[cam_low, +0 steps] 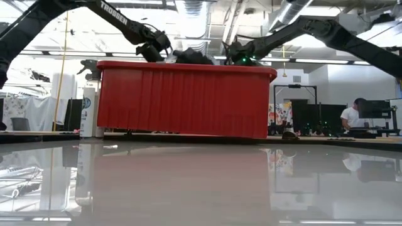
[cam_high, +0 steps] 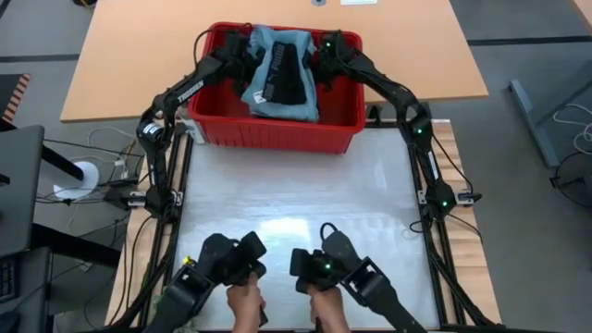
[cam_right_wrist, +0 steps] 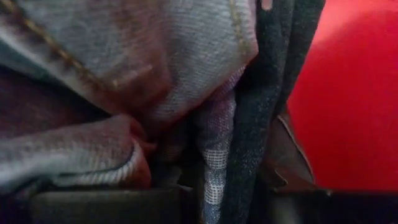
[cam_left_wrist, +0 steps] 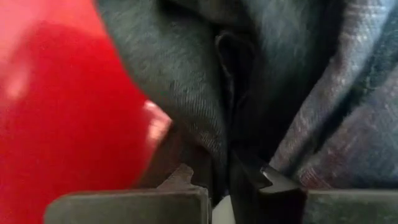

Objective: Fold Laundry from Bin
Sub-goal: Put all the folded clothes into the red bin

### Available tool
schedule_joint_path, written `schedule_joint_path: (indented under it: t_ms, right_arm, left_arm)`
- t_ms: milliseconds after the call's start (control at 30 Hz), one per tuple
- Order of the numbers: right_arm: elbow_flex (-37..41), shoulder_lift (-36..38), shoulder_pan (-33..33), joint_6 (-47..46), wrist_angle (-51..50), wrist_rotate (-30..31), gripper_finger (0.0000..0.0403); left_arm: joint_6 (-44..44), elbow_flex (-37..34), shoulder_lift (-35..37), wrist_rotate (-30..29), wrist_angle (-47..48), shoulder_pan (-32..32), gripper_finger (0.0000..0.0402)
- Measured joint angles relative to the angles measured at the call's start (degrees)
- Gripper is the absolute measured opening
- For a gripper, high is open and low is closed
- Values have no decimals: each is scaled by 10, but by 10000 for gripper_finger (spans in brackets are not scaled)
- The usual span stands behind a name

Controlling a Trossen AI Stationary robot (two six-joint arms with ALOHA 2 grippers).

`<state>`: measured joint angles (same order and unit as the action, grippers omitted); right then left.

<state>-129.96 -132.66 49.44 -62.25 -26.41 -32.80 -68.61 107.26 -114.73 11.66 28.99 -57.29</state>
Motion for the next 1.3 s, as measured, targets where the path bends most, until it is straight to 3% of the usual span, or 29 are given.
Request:
schedule_joint_path:
  t_ms: [167,533,700,833,1000,1300]
  right_arm:
    - [6,0,12,50,-41,11,89]
    - [6,0,12,142,-115,117,89]
    - [6,0,13,151,-131,152,144]
    - [6,2,12,179,-134,182,162]
    - [6,4,12,190,-134,192,165]
    - [5,4,21,188,-128,197,168]
  left_arm:
    - [50,-22,-1,-61,11,-7,10]
    - [78,-84,0,-80,-9,-10,11]
    - [107,-90,1,-101,-11,-10,12]
    - [112,-91,-7,-107,-6,-11,18]
    - [159,-91,-7,-116,-9,-9,59]
    - [239,-91,-7,-139,-1,-16,170]
